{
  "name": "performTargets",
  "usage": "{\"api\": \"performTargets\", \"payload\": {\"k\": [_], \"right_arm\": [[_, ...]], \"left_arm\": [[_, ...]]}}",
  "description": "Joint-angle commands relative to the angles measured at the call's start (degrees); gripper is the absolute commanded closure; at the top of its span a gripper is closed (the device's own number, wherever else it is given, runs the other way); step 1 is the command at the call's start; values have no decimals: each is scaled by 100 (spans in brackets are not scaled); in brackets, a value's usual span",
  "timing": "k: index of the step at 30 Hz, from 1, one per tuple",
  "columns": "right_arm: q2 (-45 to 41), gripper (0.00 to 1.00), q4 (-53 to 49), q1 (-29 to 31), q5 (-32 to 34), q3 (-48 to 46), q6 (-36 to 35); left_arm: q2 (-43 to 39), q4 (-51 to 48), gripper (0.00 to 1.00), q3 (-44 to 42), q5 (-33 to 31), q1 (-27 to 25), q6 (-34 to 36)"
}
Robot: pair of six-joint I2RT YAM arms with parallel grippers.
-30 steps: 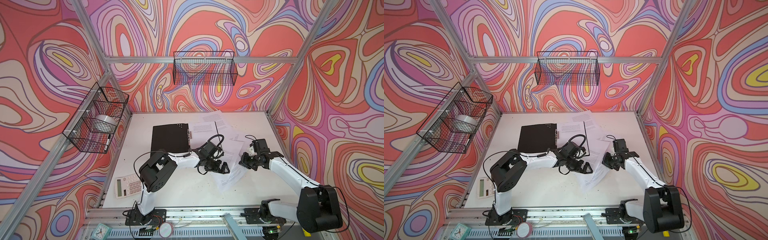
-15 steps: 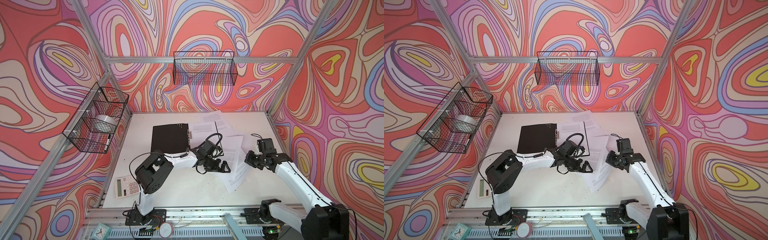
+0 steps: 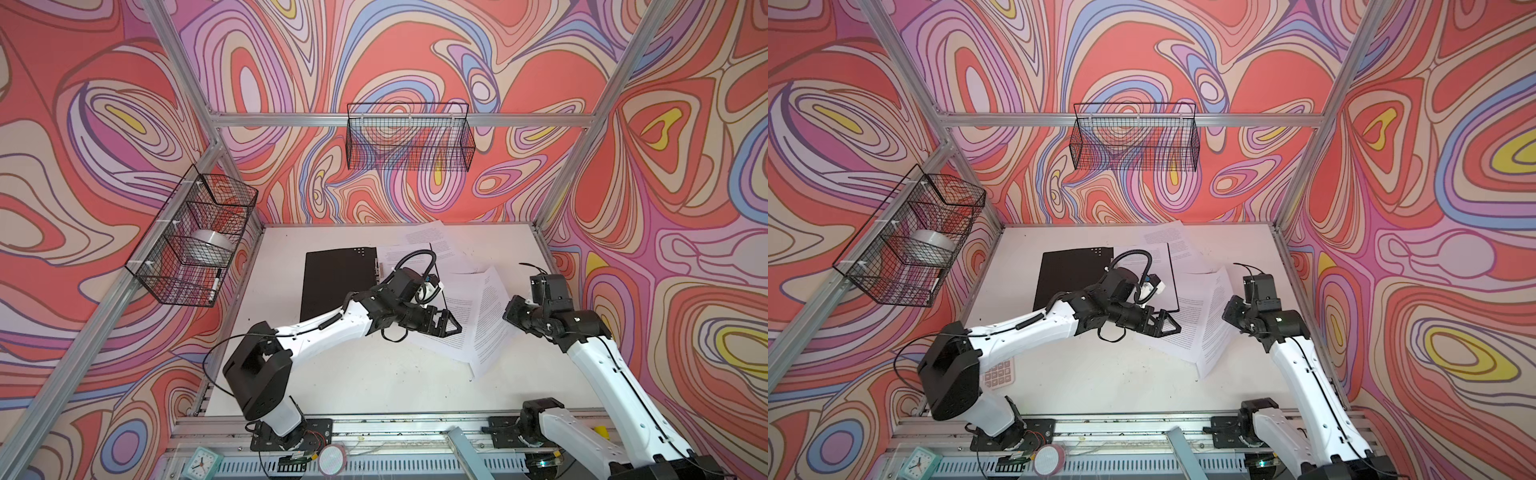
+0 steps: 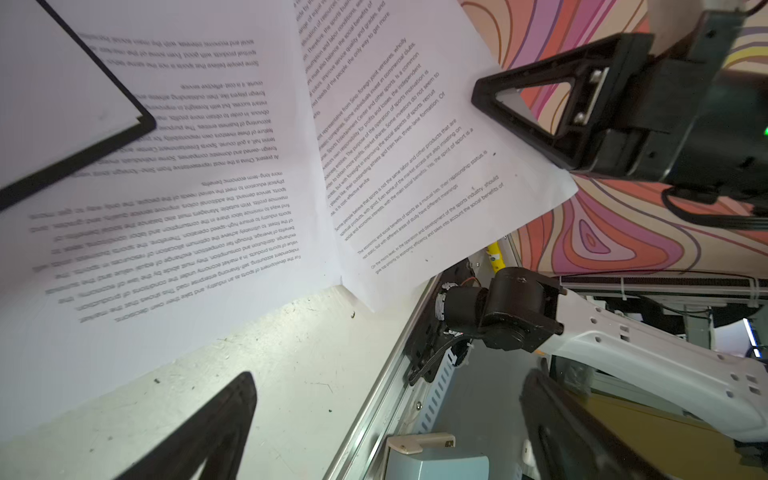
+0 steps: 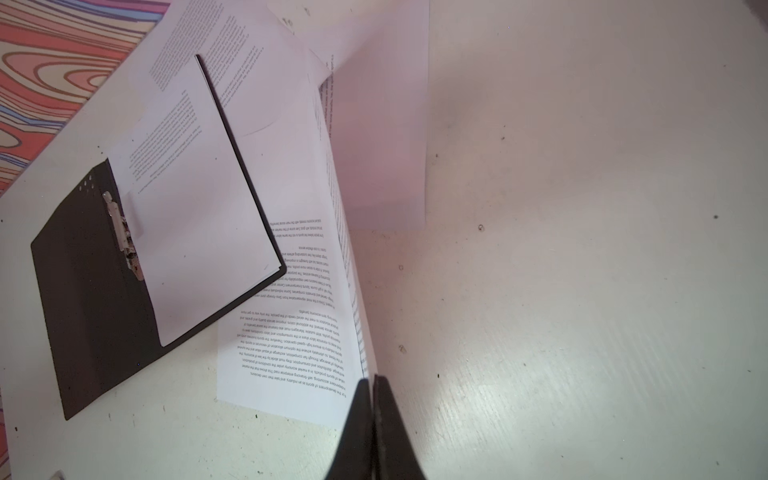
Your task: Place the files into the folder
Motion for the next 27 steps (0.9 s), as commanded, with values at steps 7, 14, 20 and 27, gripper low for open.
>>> {"api": "performTargets", "payload": {"k": [7, 14, 20, 27], "right_arm": [[-124, 100, -186, -15, 456, 854, -63], [107, 100, 18, -19, 201, 1307, -190], [440, 100, 416, -9, -136, 1391, -131], [1074, 100, 832, 53, -481, 1677, -32]], "left_arm": [[-2168, -1422, 0, -206, -2012, 239, 805], [-3416, -1655, 0, -684, -3657, 375, 1301], [-3817, -1236, 0, -1274, -4419, 384, 1155], [-3693, -553, 0, -1546, -4328, 508, 1167]]}}
